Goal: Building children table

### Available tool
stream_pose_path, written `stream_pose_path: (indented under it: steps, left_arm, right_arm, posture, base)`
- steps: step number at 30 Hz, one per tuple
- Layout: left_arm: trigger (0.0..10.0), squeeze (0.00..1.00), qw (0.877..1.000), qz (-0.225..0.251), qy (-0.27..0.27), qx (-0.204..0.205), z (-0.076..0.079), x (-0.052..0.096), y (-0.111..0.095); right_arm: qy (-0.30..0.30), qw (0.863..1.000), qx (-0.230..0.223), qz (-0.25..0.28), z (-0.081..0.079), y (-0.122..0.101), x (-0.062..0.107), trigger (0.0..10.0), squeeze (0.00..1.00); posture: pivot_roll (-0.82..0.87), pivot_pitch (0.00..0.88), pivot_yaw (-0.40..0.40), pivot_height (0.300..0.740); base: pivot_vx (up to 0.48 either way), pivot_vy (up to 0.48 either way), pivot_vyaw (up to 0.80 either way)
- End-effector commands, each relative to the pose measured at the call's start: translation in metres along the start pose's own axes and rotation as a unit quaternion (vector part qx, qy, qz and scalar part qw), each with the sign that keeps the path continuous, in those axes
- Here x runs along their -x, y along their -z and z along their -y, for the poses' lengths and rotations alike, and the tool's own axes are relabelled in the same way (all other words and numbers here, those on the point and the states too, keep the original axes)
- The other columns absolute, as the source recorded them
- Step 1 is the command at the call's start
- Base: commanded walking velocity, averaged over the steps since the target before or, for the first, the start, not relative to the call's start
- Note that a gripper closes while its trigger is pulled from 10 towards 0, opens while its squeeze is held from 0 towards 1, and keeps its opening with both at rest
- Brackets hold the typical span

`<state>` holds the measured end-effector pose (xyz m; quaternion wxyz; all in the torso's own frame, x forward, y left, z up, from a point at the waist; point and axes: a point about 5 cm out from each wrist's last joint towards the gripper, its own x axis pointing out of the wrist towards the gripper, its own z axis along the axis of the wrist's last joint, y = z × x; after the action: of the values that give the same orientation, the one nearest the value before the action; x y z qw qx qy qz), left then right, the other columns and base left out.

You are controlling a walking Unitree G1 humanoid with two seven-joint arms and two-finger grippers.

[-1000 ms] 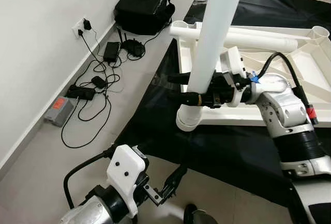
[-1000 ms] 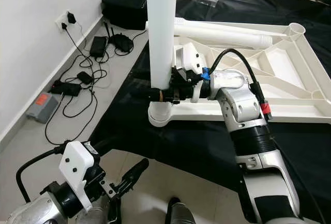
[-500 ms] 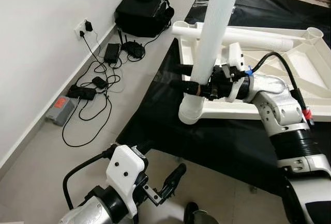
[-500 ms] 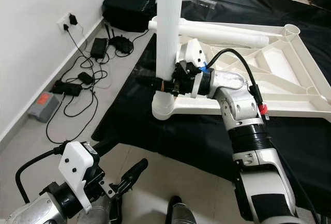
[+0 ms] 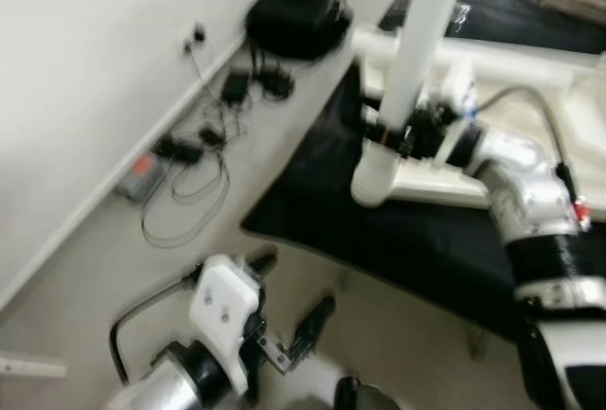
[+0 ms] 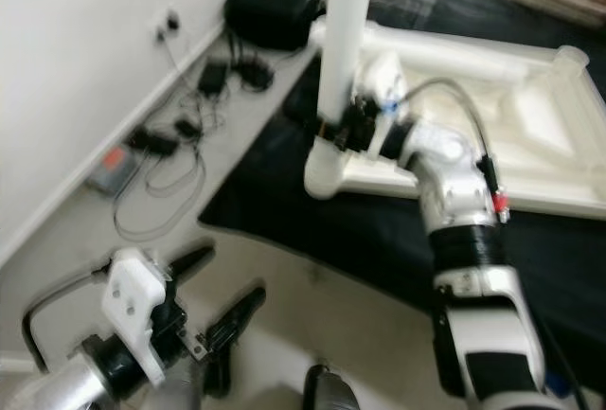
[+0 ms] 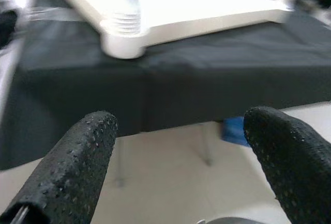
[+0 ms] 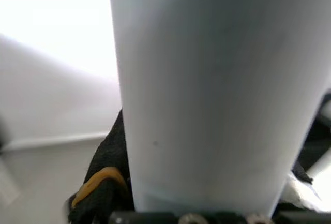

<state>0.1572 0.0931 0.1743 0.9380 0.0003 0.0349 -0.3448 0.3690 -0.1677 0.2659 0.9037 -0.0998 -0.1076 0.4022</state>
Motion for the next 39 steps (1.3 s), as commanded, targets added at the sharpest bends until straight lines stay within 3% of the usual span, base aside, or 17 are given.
stream_pose_path:
  steps: [1,4,14,21,23,24,25,27,28,31,33,34,35,36,38,39]
  left_arm:
    - [10.0,0.00,1.000,-0.008,-0.003,-0.001,-0.001,0.001,0.003]
    - [10.0,0.00,1.000,-0.008,-0.001,-0.001,-0.001,0.001,0.003]
    - [10.0,0.00,1.000,-0.005,-0.002,-0.004,-0.002,0.000,0.002]
    - [10.0,0.00,1.000,-0.001,-0.002,-0.008,-0.003,-0.002,0.001]
    - [10.0,0.00,1.000,-0.001,-0.002,-0.008,-0.003,-0.002,0.001]
    - [10.0,0.00,1.000,0.001,-0.003,-0.009,-0.004,-0.002,0.000]
    - [10.0,0.00,1.000,0.001,-0.003,-0.009,-0.004,-0.002,0.000]
    - [10.0,0.00,1.000,0.003,-0.004,-0.010,-0.004,-0.002,-0.001]
    - [10.0,0.00,1.000,0.003,-0.004,-0.010,-0.004,-0.002,-0.001]
    - [10.0,0.00,1.000,0.005,-0.003,-0.011,-0.004,-0.003,-0.002]
    - [10.0,0.00,1.000,0.005,-0.003,-0.011,-0.004,-0.003,-0.002]
    - [10.0,0.00,1.000,0.006,-0.003,-0.012,-0.005,-0.003,-0.003]
    - [10.0,0.00,1.000,0.007,-0.004,-0.012,-0.006,-0.003,-0.003]
    - [10.0,0.00,1.000,0.007,-0.004,-0.012,-0.006,-0.003,-0.003]
    - [10.0,0.00,1.000,0.008,-0.004,-0.013,-0.006,-0.003,-0.004]
    - [10.0,0.00,1.000,0.008,-0.004,-0.013,-0.006,-0.003,-0.004]
  right_arm:
    - [0.038,0.995,-0.044,-0.077,0.000,0.041,0.013,10.0,0.00]
    - [0.126,0.988,-0.064,-0.060,0.016,0.035,0.010,10.0,0.00]
    - [0.212,0.972,-0.068,-0.068,0.028,0.038,0.011,10.0,0.00]
    - [0.329,0.940,-0.053,-0.078,0.038,0.040,0.013,10.0,0.00]
    - [0.329,0.940,-0.053,-0.078,0.038,0.040,0.013,10.0,0.00]
    - [0.370,0.924,-0.048,-0.085,0.043,0.041,0.016,10.0,0.00]
    - [0.370,0.924,-0.048,-0.085,0.043,0.041,0.016,10.0,0.00]
    - [0.425,0.899,-0.053,-0.090,0.048,0.043,0.022,10.0,0.00]
    - [0.425,0.899,-0.053,-0.090,0.048,0.043,0.022,10.0,0.00]
    - [0.489,0.865,-0.048,-0.098,0.054,0.044,0.029,10.0,0.00]
    - [0.489,0.865,-0.048,-0.098,0.054,0.044,0.029,10.0,0.00]
    - [0.547,0.831,-0.043,-0.092,0.056,0.041,0.035,10.0,0.00]
    - [0.566,0.819,-0.042,-0.090,0.056,0.040,0.037,10.0,0.00]
    - [0.566,0.819,-0.042,-0.090,0.056,0.040,0.037,10.0,0.00]
    - [0.599,0.795,-0.040,-0.085,0.056,0.037,0.040,10.0,0.00]
    - [0.599,0.795,-0.040,-0.085,0.056,0.037,0.040,10.0,0.00]
  posture:
    - [0.22,0.322,-0.042,0.740]
    - [0.22,0.316,-0.044,0.740]
    - [0.22,0.304,-0.045,0.740]
    - [0.22,0.302,-0.046,0.740]
    - [0.22,0.302,-0.046,0.740]
    - [0.22,0.302,-0.046,0.740]
    - [0.22,0.302,-0.046,0.740]
    - [0.22,0.302,-0.046,0.740]
    - [0.22,0.302,-0.046,0.740]
    - [0.22,0.301,-0.046,0.740]
    - [0.22,0.301,-0.046,0.740]
    - [0.22,0.307,-0.048,0.740]
    - [0.22,0.307,-0.048,0.740]
    - [0.22,0.307,-0.048,0.740]
    - [0.22,0.308,-0.049,0.740]
    - [0.22,0.308,-0.049,0.740]
  base:
    - [0.000,0.000,0.00]
    - [0.000,0.000,0.00]
    - [0.000,0.000,0.00]
    - [0.000,0.000,0.00]
    - [0.000,0.000,0.00]
    - [0.000,0.000,0.00]
    - [0.000,0.000,0.00]
    - [0.000,0.000,0.00]
    - [0.000,0.000,0.00]
    - [0.000,0.000,0.00]
    - [0.000,0.000,0.00]
    - [0.000,0.000,0.00]
    - [0.000,0.000,0.00]
    - [0.000,0.000,0.00]
    - [0.000,0.000,0.00]
    - [0.000,0.000,0.00]
